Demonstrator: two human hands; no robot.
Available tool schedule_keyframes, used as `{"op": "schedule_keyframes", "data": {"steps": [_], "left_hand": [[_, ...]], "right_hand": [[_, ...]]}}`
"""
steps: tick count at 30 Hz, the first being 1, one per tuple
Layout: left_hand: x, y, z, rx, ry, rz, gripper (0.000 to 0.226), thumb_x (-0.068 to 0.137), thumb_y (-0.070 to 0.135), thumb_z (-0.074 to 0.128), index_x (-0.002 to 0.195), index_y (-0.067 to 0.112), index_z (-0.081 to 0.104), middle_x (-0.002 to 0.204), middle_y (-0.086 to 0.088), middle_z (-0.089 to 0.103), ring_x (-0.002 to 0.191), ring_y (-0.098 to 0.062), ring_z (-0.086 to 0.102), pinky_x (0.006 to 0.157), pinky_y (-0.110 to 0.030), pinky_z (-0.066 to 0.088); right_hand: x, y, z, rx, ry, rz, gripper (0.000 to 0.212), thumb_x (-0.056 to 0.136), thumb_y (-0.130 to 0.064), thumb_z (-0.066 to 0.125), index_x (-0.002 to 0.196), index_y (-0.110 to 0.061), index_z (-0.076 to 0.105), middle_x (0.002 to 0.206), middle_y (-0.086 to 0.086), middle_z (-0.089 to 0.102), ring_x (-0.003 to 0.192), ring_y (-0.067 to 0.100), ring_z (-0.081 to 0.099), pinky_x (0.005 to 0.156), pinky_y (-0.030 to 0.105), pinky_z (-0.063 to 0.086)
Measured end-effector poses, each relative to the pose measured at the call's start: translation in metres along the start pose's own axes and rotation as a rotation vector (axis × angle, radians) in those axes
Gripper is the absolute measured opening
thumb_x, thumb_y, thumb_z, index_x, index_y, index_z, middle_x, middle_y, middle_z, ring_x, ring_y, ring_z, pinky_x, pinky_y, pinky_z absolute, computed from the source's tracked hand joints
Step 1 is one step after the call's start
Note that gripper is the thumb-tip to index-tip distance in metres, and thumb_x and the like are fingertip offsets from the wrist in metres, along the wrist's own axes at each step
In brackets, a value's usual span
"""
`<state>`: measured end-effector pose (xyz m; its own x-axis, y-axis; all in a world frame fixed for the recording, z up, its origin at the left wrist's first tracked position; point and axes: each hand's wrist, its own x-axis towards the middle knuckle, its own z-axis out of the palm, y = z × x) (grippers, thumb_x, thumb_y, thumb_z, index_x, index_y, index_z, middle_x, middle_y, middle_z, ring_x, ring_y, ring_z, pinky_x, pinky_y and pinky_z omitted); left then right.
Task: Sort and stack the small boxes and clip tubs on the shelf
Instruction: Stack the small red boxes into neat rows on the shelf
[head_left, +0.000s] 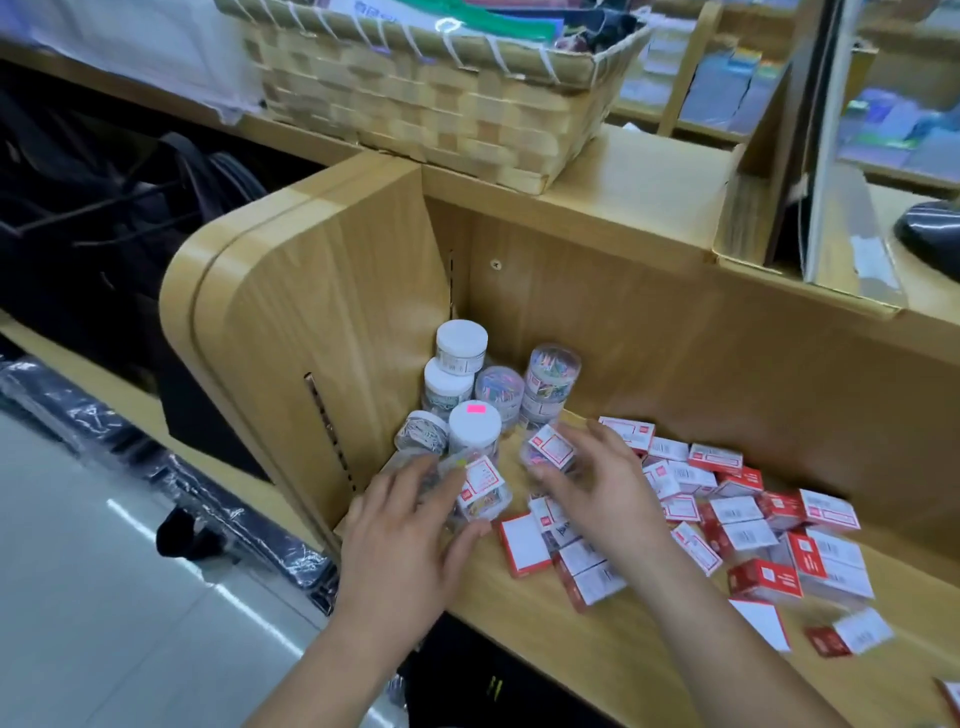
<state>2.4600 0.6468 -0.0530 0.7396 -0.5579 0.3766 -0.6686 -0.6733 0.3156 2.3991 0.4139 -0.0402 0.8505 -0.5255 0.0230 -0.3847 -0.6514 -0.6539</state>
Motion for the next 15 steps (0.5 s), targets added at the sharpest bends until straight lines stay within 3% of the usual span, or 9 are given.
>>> {"op": "schedule_keyframes", "data": {"steps": [3,6,9,11,15], "left_hand": [[-0.005,0.004,-0.007,-0.074,0.059,-0.013,0.051,0.088,0.046,0.073,0.131,0.021,0.064,0.143,-0.004,0.052,0.121,-0.030,0.053,0.092,-0.044,0.045],[-0.014,0.018,-0.011,-0.233,0.165,0.107,0.040,0.088,0.029,0.076,0.123,0.010,0.068,0.133,-0.008,0.058,0.116,-0.031,0.057,0.097,-0.045,0.047],[-0.024,0.044,-0.003,-0.409,0.076,0.218,0.029,0.091,0.023,0.072,0.118,0.012,0.070,0.123,-0.004,0.062,0.111,-0.025,0.062,0.090,-0.041,0.052],[-0.025,0.060,0.011,-0.369,-0.053,0.293,0.032,0.090,0.025,0.069,0.121,0.018,0.067,0.130,-0.002,0.058,0.118,-0.025,0.057,0.096,-0.041,0.049],[-0.022,0.085,0.039,-0.137,-0.206,0.336,0.050,0.084,0.034,0.061,0.134,0.025,0.059,0.137,0.000,0.056,0.134,-0.029,0.048,0.118,-0.050,0.030]], "right_hand": [[-0.019,0.002,-0.018,0.084,0.108,-0.044,0.043,0.085,-0.041,0.074,0.125,-0.027,0.067,0.122,-0.011,0.063,0.117,0.004,0.056,0.097,0.009,0.037],[-0.045,0.008,-0.040,0.108,0.139,-0.004,0.022,0.087,-0.034,0.072,0.108,-0.026,0.073,0.106,-0.020,0.069,0.098,0.000,0.062,0.088,0.025,0.051],[-0.073,0.022,-0.052,0.083,0.151,-0.018,0.011,0.088,-0.019,0.073,0.096,-0.026,0.075,0.091,-0.023,0.070,0.084,0.003,0.067,0.078,0.037,0.056],[-0.092,0.029,-0.046,0.087,0.122,-0.041,0.016,0.088,-0.015,0.072,0.096,-0.029,0.074,0.092,-0.026,0.070,0.087,0.002,0.068,0.078,0.037,0.058],[-0.116,0.038,-0.024,0.130,-0.040,-0.104,0.028,0.088,-0.035,0.061,0.115,-0.033,0.066,0.113,-0.020,0.068,0.106,0.001,0.065,0.091,0.036,0.055]]}}
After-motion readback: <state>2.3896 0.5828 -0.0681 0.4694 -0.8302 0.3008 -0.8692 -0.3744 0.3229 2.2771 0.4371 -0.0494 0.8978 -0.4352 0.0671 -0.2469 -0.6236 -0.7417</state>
